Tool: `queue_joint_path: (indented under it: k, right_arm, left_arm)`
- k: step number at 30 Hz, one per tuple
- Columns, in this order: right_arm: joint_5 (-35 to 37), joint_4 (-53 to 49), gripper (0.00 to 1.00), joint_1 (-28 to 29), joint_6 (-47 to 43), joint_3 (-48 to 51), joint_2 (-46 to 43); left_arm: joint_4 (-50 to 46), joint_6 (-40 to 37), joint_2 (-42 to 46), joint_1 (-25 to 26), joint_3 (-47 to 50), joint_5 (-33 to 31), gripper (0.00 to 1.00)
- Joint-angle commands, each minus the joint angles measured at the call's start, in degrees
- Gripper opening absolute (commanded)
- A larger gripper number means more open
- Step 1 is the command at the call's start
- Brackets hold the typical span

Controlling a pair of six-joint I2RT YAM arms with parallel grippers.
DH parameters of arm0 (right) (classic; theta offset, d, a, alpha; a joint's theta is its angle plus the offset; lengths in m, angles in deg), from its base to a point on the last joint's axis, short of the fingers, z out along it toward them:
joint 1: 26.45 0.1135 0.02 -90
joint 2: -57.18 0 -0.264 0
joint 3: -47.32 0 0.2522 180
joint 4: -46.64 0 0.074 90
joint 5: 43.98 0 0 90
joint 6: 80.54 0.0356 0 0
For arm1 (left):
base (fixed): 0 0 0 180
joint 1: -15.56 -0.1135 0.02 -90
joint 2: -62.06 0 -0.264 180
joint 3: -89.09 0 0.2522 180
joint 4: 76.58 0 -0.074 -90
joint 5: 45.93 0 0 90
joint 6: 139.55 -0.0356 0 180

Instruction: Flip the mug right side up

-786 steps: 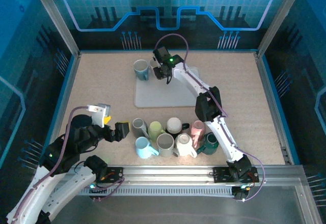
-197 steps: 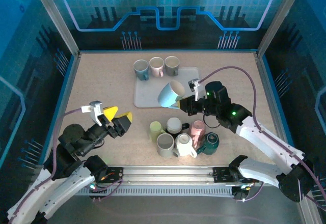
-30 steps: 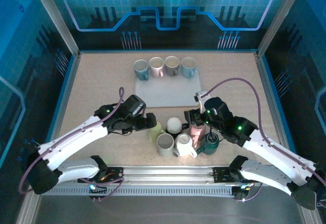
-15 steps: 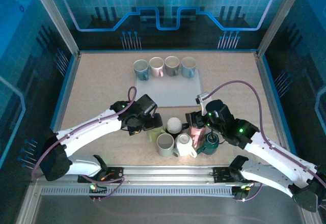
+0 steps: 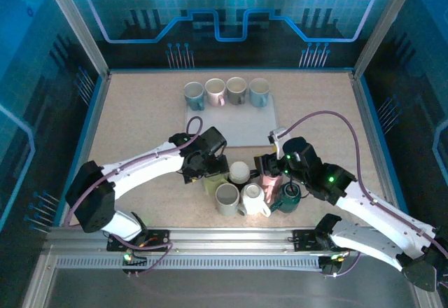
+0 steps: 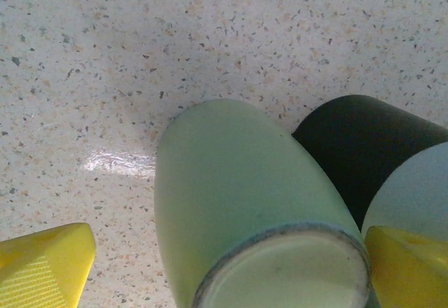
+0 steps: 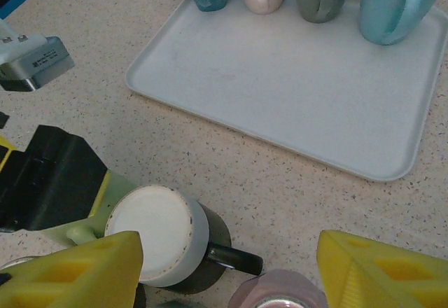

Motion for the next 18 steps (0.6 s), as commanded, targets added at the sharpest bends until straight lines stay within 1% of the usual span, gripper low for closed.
queue_joint_path:
  k: [1, 5, 8, 13, 18]
  right_arm:
    - [-0.59, 1.44, 0.68, -0.28, 0.44, 0.85, -0.21]
    - [-0.92, 1.77, 0.68, -0.29, 0.6, 1.33, -0.2]
    - [-1.01, 1.96, 0.68, -0.31, 0.86, 1.89, -0.21]
    - [-1.34, 2.43, 0.68, -0.46, 1.13, 2.44, -0.02]
    - [-1.63, 2.78, 0.68, -0.39, 1.19, 2.53, 0.27]
  left_arm:
    - [-1.63, -0.88, -1.11, -0.27, -1.29, -0.8, 0.99]
    - [-2.41, -1.17, -0.18, -1.22, 0.54, -0.59, 0.98]
    - [-3.32, -2.67, 1.23, -2.07, 1.61, 0.42, 0.92]
    - [-7.11, -5.99, 3.98, -2.64, 2.03, -0.92, 0.83]
    - [-7.86, -8.53, 6.87, -3.04, 4.11, -0.57, 0.74]
